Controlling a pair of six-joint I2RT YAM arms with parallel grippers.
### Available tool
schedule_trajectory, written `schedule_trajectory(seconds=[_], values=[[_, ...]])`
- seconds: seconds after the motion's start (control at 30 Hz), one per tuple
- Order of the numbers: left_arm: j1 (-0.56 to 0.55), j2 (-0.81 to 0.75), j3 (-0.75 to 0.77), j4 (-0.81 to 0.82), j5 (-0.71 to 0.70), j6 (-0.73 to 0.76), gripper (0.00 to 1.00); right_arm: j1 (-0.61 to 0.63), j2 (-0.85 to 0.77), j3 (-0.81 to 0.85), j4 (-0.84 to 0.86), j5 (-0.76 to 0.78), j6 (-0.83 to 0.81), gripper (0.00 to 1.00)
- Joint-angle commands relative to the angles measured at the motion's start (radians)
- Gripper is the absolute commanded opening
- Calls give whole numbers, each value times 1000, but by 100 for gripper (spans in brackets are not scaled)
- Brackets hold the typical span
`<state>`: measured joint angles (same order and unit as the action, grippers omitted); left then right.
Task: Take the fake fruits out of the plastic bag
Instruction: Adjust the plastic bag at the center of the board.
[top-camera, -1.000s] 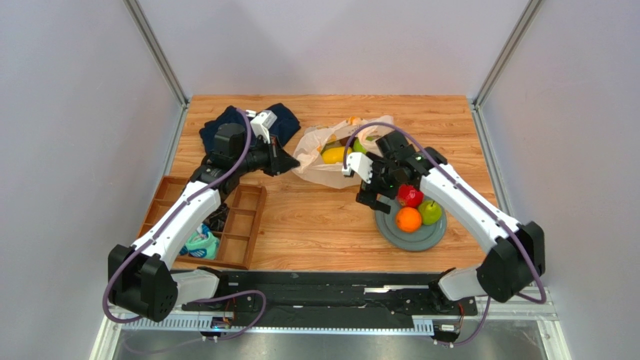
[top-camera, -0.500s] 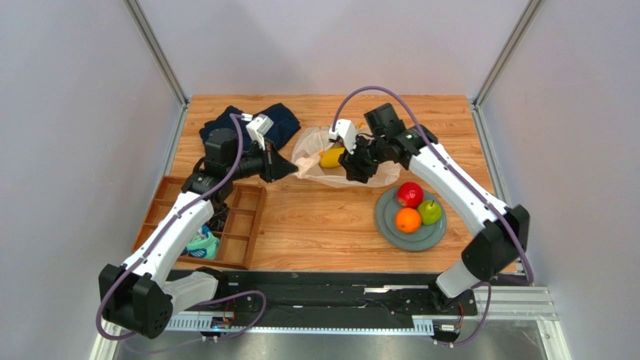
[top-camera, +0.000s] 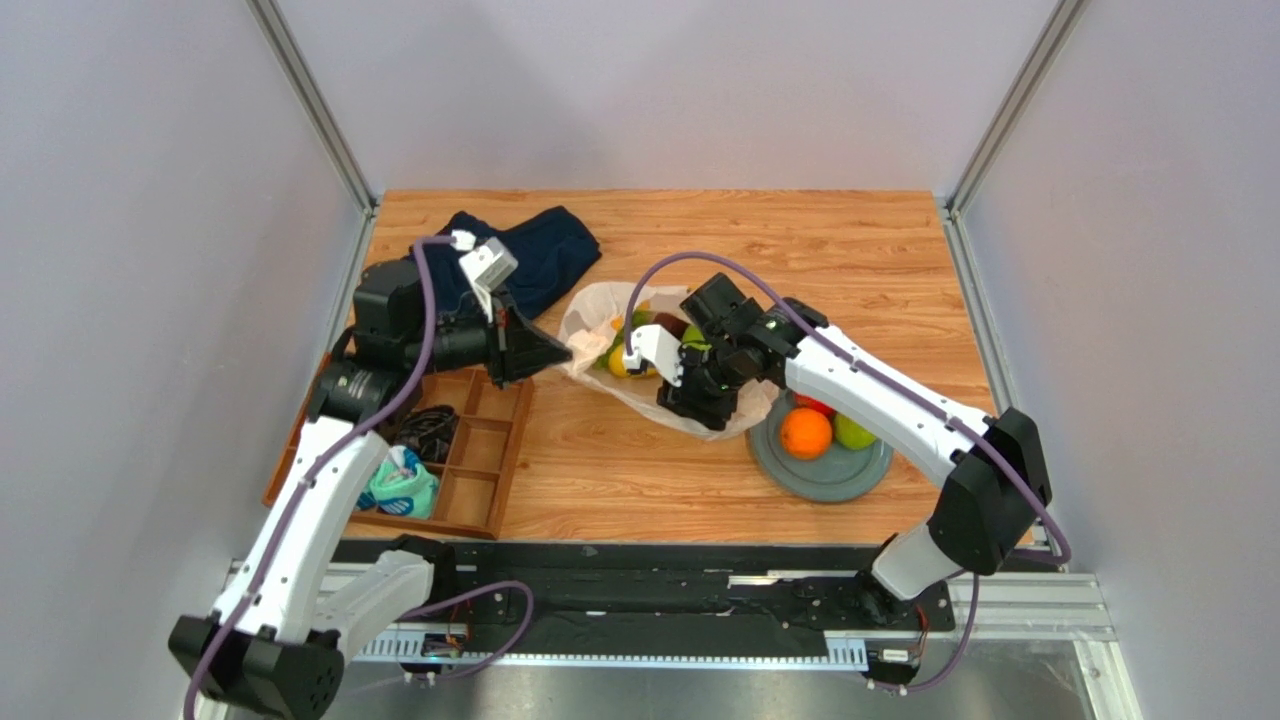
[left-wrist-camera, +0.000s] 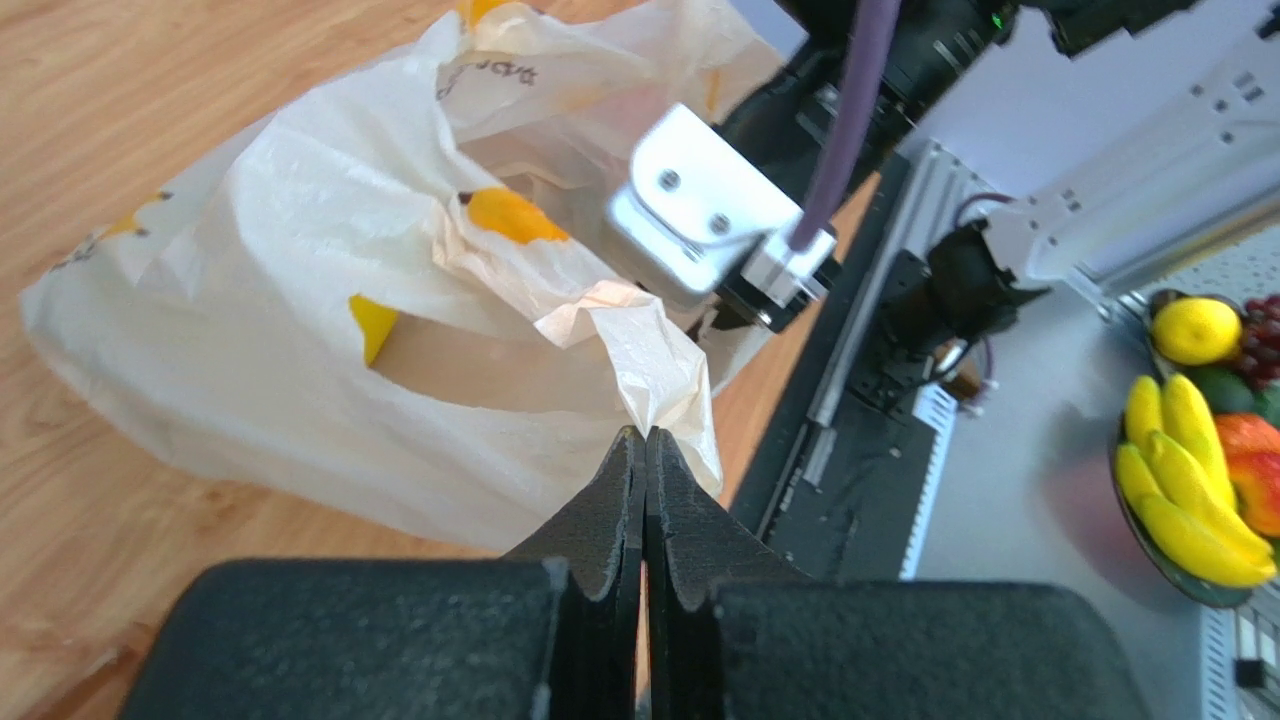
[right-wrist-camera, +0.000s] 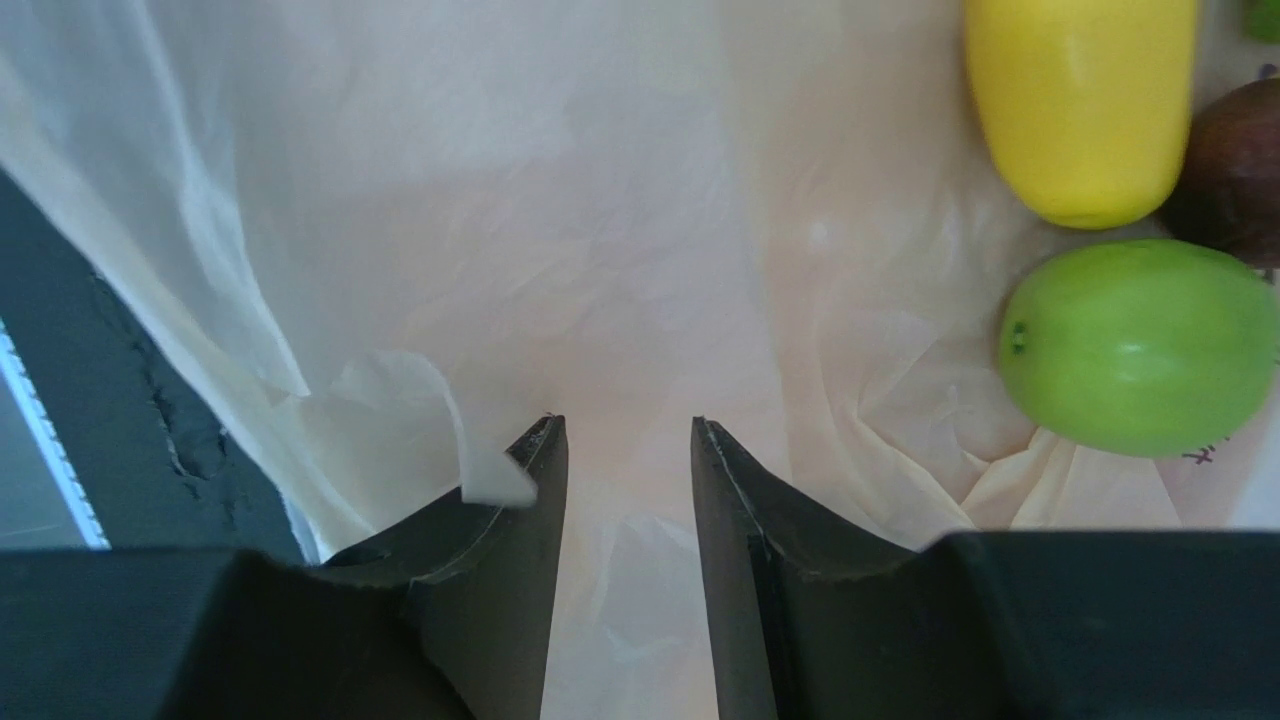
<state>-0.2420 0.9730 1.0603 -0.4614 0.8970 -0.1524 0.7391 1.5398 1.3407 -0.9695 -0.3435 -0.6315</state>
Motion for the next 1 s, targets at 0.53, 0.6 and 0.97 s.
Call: schedule_trajectory(seconds=[0.53,0.6,0.97], values=[[102,127,29,-57,-18,90,0,-162,364,294,130,322,108,72],[102,144,53,-72,-10,106,0,-167,391,328,129,314,108,75],[102,145,50,-14,-12,53,0,-164,254,269,161,218,64,72]])
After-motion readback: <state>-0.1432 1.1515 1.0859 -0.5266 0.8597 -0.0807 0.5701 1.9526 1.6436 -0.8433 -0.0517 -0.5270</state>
